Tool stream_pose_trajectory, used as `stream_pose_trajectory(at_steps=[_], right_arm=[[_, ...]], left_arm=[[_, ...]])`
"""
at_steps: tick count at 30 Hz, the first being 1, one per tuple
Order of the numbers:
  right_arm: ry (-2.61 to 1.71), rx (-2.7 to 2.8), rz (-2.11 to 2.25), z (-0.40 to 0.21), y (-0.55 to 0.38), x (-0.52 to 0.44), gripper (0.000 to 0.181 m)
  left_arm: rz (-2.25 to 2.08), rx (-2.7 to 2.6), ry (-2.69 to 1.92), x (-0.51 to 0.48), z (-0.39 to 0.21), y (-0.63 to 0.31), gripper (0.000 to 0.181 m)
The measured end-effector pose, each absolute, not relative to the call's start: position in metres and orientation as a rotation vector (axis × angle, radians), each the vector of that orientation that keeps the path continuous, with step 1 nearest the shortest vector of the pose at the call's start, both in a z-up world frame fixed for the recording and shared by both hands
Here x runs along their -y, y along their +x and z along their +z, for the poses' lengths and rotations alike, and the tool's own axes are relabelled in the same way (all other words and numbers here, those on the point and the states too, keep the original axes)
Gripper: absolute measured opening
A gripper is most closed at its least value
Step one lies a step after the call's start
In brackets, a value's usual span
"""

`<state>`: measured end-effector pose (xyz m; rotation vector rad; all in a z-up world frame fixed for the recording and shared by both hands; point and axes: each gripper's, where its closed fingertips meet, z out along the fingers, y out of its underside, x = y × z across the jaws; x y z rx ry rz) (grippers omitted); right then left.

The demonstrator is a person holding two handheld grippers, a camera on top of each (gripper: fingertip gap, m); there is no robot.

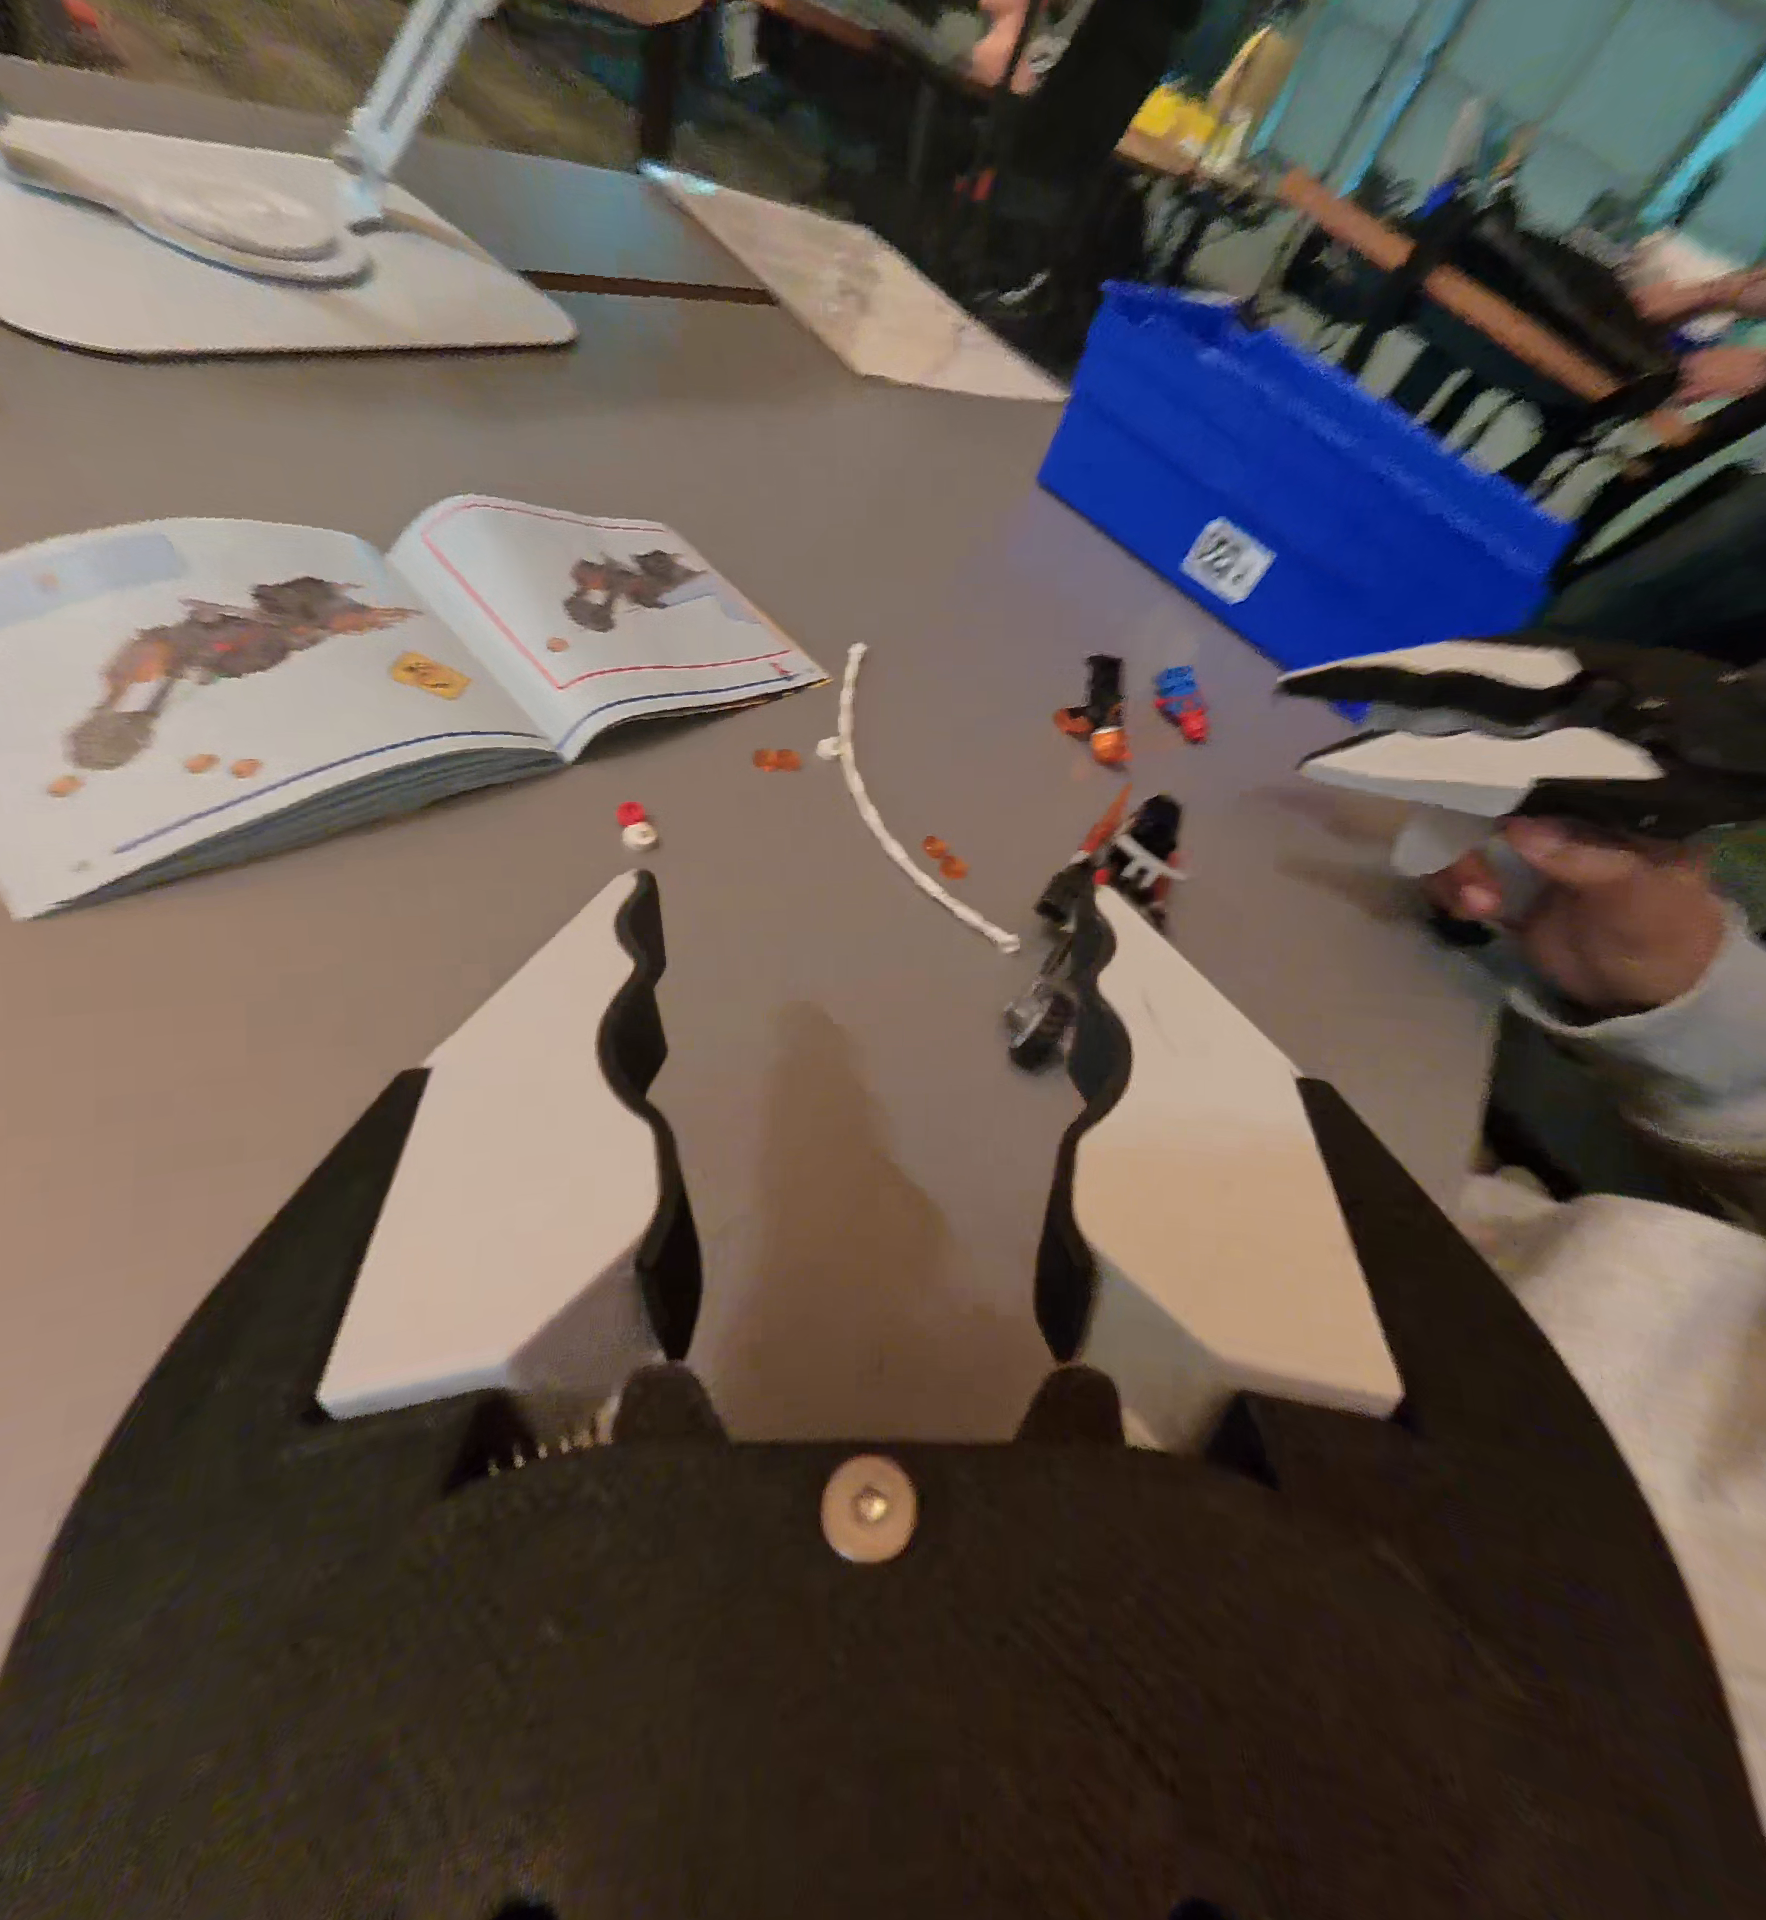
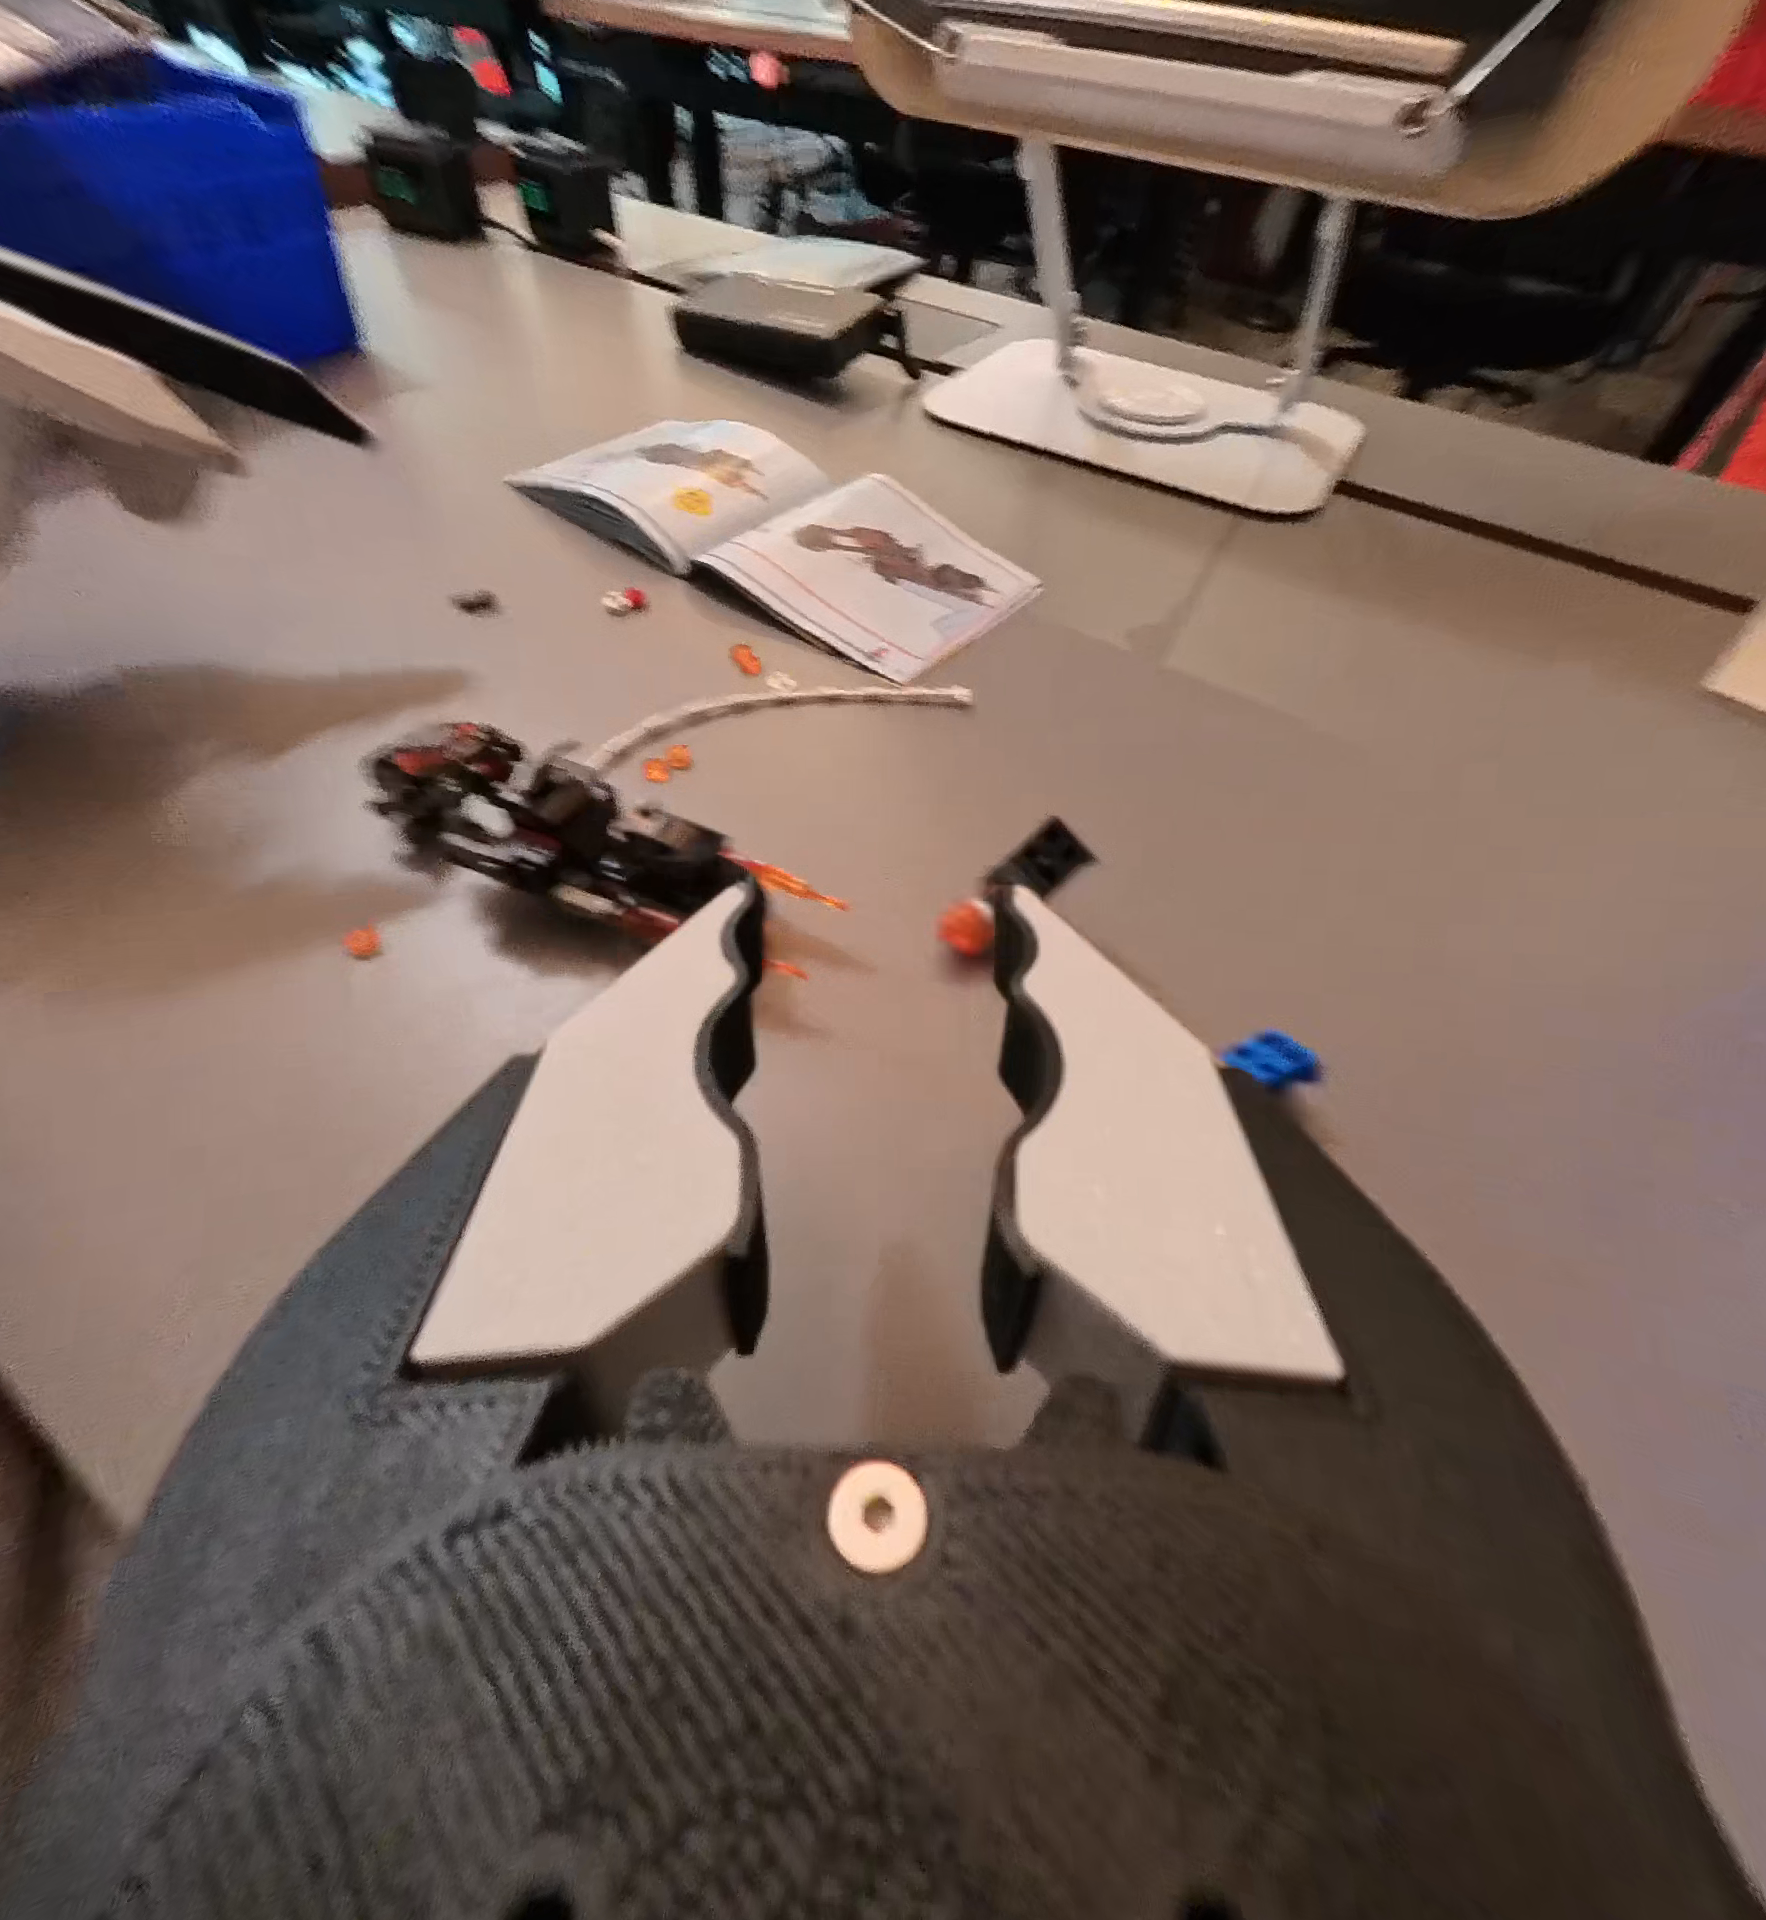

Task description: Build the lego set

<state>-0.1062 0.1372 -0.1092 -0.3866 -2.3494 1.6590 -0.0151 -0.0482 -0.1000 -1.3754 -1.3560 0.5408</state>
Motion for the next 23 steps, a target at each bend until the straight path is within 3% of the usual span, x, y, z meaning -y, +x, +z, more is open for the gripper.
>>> stream_pose_trajectory(at_steps=[4,8,13,20,23], right_arm=[[-0.494,2.253,1.361,-0.124,-0.153,-0.168,0.075],[-0.614,2.244,1.309,-0.129,-0.177,-0.184,0.087],[-0.735,2.344,1.26,-0.144,-0.196,-0.189,0.105],[-0.866,2.522,1.063,-0.178,-0.212,-0.183,0.136],[-0.871,2.542,1.056,-0.181,-0.212,-0.182,0.139]], left_arm=[[0.786,1.586,-1.467,0.084,-0.119,-0.01,0.117],[0.943,1.756,-1.414,0.13,-0.129,0.005,0.142],[0.915,1.994,-1.356,0.175,-0.156,0.022,0.157],[0.947,2.254,-1.378,0.204,-0.179,0.028,0.157],[0.942,2.256,-1.372,0.204,-0.179,0.028,0.157]])
